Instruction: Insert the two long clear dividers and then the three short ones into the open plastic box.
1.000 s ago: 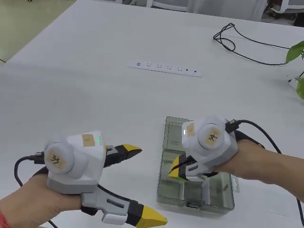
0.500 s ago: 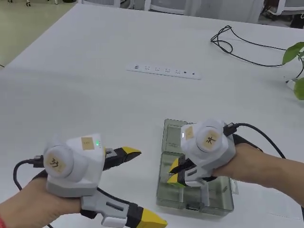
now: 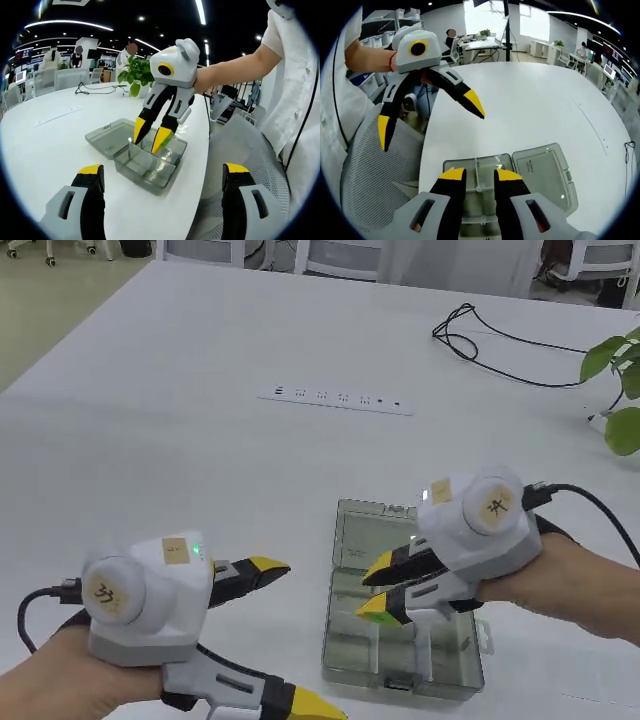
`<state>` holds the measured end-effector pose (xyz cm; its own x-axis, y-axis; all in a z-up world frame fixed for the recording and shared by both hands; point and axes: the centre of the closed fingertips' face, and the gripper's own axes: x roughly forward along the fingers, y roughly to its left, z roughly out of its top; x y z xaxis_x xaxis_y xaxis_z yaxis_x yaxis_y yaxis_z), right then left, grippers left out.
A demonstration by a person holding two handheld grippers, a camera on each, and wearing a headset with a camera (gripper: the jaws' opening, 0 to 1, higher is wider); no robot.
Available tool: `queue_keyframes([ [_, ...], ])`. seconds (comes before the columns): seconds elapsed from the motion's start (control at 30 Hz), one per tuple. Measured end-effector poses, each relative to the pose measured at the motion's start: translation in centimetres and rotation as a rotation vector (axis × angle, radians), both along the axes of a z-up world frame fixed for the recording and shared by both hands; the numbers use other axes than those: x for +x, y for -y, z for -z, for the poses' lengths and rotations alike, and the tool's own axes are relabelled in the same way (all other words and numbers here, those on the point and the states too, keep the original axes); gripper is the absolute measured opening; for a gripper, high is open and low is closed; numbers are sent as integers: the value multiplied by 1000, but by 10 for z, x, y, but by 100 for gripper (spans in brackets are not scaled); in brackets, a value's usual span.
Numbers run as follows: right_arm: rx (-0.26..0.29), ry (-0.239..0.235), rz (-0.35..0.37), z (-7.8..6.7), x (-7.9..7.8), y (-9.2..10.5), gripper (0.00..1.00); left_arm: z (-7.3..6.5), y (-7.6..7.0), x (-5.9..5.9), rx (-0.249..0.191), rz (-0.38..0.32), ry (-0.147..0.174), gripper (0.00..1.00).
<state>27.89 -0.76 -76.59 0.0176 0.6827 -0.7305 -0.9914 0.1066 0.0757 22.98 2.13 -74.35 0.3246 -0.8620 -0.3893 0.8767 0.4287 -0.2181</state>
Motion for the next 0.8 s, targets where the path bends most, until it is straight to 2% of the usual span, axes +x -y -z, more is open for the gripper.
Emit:
queue_keyframes([
  [0.13, 18, -2, 25, -9, 3, 13, 28, -1, -1, 1, 1, -4, 1, 100],
  [0.27, 15, -2, 35, -11, 4, 30, 32, -2, -1, 1, 1, -5, 2, 100],
  [0.53, -9, -2, 65, -13, 1, 72, 40, -2, -1, 2, 7, -6, 5, 100],
  [0.8, -43, -6, 74, -12, -6, 105, 47, -2, -1, 2, 8, -1, 4, 100],
])
